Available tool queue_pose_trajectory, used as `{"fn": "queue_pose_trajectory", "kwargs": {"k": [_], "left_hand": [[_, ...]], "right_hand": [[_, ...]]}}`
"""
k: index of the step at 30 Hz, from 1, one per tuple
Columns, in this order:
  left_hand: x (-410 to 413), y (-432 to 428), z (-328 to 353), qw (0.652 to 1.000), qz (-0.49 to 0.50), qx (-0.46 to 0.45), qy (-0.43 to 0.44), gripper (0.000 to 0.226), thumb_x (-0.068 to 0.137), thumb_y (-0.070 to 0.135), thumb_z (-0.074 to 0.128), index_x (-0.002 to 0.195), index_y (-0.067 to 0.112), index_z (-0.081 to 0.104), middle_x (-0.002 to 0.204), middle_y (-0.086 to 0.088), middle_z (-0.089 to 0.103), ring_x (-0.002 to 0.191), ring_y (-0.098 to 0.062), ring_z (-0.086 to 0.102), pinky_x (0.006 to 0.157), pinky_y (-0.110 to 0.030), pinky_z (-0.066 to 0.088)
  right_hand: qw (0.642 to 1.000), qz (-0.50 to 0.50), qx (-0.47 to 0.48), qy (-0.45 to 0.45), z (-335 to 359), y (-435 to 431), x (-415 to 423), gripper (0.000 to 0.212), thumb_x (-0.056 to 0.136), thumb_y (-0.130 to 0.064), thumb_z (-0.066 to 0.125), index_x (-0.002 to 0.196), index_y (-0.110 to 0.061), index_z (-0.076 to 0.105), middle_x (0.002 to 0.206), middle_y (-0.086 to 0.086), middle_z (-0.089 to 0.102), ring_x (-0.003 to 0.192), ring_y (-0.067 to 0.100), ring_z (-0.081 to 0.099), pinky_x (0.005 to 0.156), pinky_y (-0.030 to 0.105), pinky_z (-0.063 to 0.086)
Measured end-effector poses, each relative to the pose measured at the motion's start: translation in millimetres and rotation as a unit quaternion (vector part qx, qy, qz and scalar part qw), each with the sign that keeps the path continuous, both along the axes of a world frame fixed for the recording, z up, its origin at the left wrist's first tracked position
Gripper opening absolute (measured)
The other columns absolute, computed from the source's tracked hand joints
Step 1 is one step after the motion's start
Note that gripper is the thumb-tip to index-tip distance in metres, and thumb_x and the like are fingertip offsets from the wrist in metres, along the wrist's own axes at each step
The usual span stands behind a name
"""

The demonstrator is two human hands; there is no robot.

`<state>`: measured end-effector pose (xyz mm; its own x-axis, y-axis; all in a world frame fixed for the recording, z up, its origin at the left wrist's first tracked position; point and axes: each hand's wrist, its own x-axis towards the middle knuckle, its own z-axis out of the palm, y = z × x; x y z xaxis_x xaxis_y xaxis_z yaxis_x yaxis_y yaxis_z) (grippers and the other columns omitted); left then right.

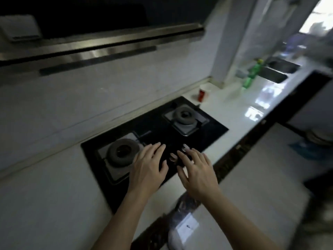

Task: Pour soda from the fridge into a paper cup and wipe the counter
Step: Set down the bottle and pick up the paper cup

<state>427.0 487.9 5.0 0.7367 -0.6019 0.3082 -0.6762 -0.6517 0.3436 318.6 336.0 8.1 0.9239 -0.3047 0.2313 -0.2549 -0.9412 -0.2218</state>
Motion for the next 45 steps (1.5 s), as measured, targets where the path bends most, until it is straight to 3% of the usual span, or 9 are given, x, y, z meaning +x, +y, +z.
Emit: {"fn": "queue_pose_trajectory", "kwargs": {"k": [6, 11, 17, 27, 34, 45], "left_hand": [[-43, -92, 7, 0.989, -0.146, -0.007, -0.007, 0.052, 0.09, 0.038, 0.047, 0.135, 0.018, 0.059, 0.138, 0.0, 0.06, 0.128, -0.02, 0.052, 0.101, -0.042, 0.047], [-82, -165, 18, 0.971, -0.236, -0.032, -0.024, 0.045, 0.088, 0.03, 0.061, 0.131, 0.016, 0.061, 0.133, -0.003, 0.062, 0.123, -0.022, 0.054, 0.095, -0.043, 0.051], [-121, -242, 17, 0.951, -0.308, -0.027, -0.021, 0.046, 0.092, 0.031, 0.057, 0.136, 0.017, 0.057, 0.138, -0.001, 0.057, 0.127, -0.02, 0.05, 0.103, -0.041, 0.047], [-149, -405, 12, 0.942, -0.333, 0.0, -0.047, 0.045, 0.091, 0.031, 0.055, 0.134, 0.018, 0.058, 0.138, 0.0, 0.057, 0.125, -0.019, 0.051, 0.097, -0.039, 0.048], [-170, -531, 23, 0.948, -0.316, -0.019, -0.019, 0.044, 0.092, 0.027, 0.058, 0.135, 0.015, 0.057, 0.138, -0.002, 0.057, 0.126, -0.021, 0.051, 0.1, -0.042, 0.049], [-181, -668, 16, 0.942, -0.335, -0.002, -0.021, 0.046, 0.092, 0.027, 0.059, 0.136, 0.014, 0.056, 0.14, -0.003, 0.056, 0.128, -0.02, 0.049, 0.101, -0.042, 0.048]], "right_hand": [[0.986, -0.168, -0.008, -0.001, 7, -60, -93, 0.052, 0.095, -0.045, 0.042, 0.142, -0.025, 0.045, 0.137, 0.003, 0.054, 0.13, 0.025, 0.046, 0.106, 0.049, 0.039], [0.962, -0.271, -0.019, -0.019, 11, -99, -154, 0.05, 0.094, -0.042, 0.046, 0.138, -0.02, 0.052, 0.13, 0.006, 0.06, 0.116, 0.026, 0.055, 0.098, 0.042, 0.045], [0.936, -0.35, -0.022, -0.027, 2, -149, -204, 0.045, 0.093, -0.039, 0.055, 0.135, -0.021, 0.053, 0.126, 0.005, 0.06, 0.11, 0.023, 0.056, 0.095, 0.038, 0.043], [0.925, -0.375, 0.001, -0.064, -22, -305, -244, 0.043, 0.091, -0.035, 0.059, 0.131, -0.018, 0.057, 0.123, 0.008, 0.062, 0.106, 0.026, 0.058, 0.092, 0.041, 0.045], [0.926, -0.364, -0.008, -0.097, -15, -428, -264, 0.04, 0.089, -0.03, 0.065, 0.125, -0.015, 0.062, 0.116, 0.008, 0.064, 0.103, 0.026, 0.058, 0.089, 0.042, 0.047], [0.926, -0.367, 0.011, -0.086, -27, -559, -264, 0.041, 0.092, -0.035, 0.056, 0.128, -0.017, 0.061, 0.117, 0.007, 0.063, 0.106, 0.025, 0.058, 0.092, 0.041, 0.046]]}}
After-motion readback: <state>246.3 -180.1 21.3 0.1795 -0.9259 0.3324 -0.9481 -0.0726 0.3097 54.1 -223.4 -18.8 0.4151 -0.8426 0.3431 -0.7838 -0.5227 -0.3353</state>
